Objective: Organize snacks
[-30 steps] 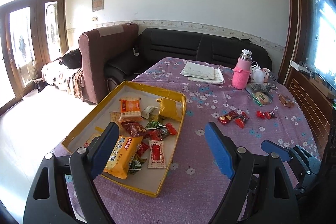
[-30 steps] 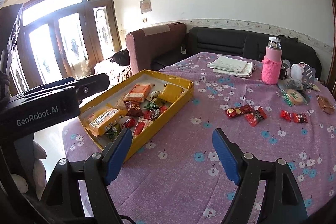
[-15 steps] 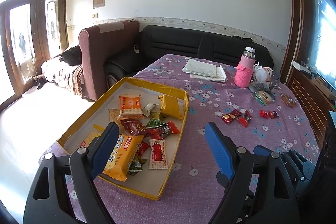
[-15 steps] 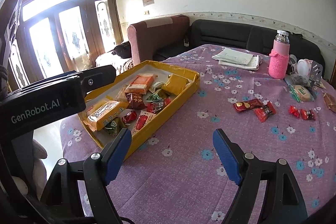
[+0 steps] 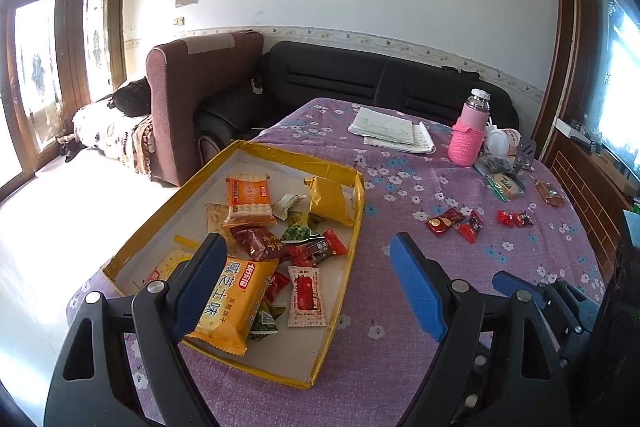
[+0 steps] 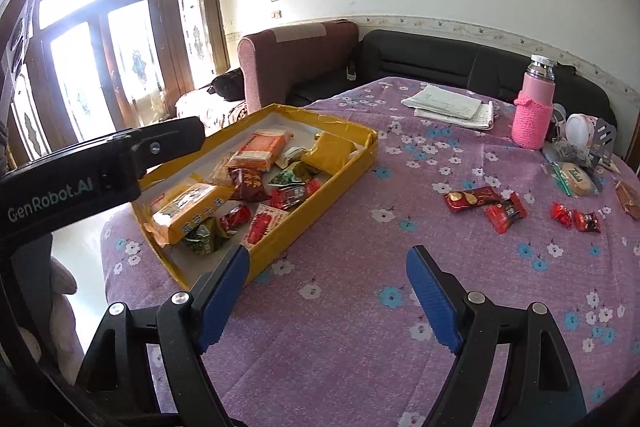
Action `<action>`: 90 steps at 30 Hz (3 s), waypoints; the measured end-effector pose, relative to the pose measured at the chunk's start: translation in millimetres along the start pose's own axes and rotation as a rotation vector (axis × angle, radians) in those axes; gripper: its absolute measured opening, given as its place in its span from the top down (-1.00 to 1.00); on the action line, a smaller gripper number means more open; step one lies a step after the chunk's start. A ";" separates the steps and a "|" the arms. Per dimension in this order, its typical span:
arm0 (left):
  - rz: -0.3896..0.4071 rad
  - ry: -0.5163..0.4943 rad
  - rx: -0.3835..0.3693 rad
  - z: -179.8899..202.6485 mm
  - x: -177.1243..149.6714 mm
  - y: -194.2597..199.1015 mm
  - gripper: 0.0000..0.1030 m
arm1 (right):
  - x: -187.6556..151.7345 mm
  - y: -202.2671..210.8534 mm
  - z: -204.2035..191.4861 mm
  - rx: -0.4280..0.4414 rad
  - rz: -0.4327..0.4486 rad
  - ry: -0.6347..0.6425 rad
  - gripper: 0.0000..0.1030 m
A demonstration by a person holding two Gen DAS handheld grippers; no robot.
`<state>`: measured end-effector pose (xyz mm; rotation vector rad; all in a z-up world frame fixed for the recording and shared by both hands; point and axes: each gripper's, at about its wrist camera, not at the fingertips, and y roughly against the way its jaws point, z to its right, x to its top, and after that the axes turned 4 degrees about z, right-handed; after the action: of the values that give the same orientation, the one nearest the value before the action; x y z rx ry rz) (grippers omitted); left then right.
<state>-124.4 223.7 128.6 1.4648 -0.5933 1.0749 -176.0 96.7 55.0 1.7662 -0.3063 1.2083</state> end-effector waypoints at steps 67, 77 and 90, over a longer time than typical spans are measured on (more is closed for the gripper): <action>-0.455 -0.477 -0.401 214.0 -10.2 -251.5 0.56 | -13.3 -70.0 277.2 -0.113 -0.054 -0.704 0.40; -0.382 -0.347 -0.424 179.5 3.9 -196.8 0.56 | -6.1 -71.9 260.9 -0.085 -0.046 -0.649 0.40; -0.174 -0.067 -0.292 9.6 53.0 -83.6 0.55 | 11.6 -66.5 211.9 -0.043 -0.003 -0.513 0.41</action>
<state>-27.0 243.0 134.5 1.2745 -0.6293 0.7714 -1.8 -35.0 12.6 2.0183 -0.6207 0.7220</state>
